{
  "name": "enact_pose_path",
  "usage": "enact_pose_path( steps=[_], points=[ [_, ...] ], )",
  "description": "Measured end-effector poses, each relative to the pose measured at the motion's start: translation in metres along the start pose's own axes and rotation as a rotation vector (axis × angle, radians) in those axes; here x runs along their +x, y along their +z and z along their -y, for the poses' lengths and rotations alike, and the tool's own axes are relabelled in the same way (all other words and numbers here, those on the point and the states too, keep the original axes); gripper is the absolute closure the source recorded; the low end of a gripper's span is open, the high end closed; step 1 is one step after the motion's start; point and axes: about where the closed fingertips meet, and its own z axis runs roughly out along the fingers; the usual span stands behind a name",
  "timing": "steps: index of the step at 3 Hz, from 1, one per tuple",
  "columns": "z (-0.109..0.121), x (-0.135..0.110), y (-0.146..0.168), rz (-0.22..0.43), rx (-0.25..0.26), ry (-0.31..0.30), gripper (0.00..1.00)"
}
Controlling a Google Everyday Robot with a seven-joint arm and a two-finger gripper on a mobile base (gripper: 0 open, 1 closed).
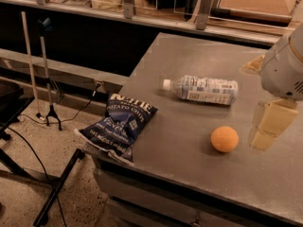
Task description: Pick orange
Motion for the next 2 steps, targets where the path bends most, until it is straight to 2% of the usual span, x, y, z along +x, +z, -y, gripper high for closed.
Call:
enact_pose_path(
  steps=[2],
  points=[
    [-0.02, 0.002, 0.057, -0.01, -0.108, -0.016, 0.0]
  ],
)
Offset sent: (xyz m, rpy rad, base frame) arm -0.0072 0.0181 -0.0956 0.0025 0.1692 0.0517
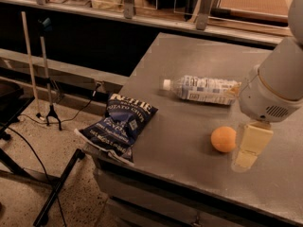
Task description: Pick orange
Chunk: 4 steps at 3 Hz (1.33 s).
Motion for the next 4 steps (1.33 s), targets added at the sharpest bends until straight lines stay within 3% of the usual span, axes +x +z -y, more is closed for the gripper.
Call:
enact_pose_path(
  steps=[2, 4],
  points=[
    [-0.004, 0.012, 0.038, -0.027, -0.049, 0.03, 0.0],
    [-0.005, 0.012, 0.04, -0.03, -0.052, 0.03, 0.45]
  ],
)
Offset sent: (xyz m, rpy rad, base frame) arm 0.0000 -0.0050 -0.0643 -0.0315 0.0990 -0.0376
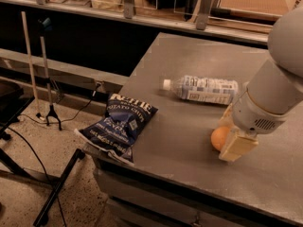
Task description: Pick orange
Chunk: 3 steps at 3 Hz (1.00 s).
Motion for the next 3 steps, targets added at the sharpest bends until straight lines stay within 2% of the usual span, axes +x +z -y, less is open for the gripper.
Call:
enact_pose_path(
  steps=[1, 2, 3],
  points=[
    [-0.001, 0.0, -0.001, 0.002, 0.0, 0.0, 0.77],
    [0.0, 0.002, -0.008, 0.031, -0.01, 0.003, 0.98],
    [0.0, 0.008, -0.045, 0.107, 0.024, -0.012, 1.0]
  ],
)
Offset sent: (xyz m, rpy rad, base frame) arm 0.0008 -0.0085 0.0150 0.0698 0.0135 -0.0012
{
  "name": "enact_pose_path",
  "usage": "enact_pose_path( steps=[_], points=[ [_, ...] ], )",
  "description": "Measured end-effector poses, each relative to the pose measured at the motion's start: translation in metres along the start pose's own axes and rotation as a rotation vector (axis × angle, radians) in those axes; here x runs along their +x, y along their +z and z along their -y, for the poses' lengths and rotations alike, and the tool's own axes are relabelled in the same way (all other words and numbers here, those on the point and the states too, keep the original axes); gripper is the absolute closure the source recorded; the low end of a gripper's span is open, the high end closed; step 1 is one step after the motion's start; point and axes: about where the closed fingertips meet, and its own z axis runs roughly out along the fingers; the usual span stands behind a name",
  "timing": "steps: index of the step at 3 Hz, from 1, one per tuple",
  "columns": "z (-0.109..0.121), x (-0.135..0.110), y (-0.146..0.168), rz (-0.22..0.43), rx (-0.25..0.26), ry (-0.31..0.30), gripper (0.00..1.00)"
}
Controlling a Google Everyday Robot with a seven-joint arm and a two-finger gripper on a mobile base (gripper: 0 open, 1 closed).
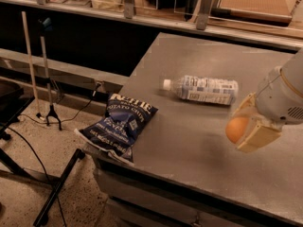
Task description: Pick orange
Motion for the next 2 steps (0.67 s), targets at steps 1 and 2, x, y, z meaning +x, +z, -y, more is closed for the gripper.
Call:
enact_pose_path(
  steps=[1, 2],
  points=[
    [-0.0013, -0.0074, -0.0319, 0.09, 0.034, -0.06, 1.0],
    [-0.0014, -0.0121, -0.0373, 0.11, 0.041, -0.082, 1.0]
  ],
)
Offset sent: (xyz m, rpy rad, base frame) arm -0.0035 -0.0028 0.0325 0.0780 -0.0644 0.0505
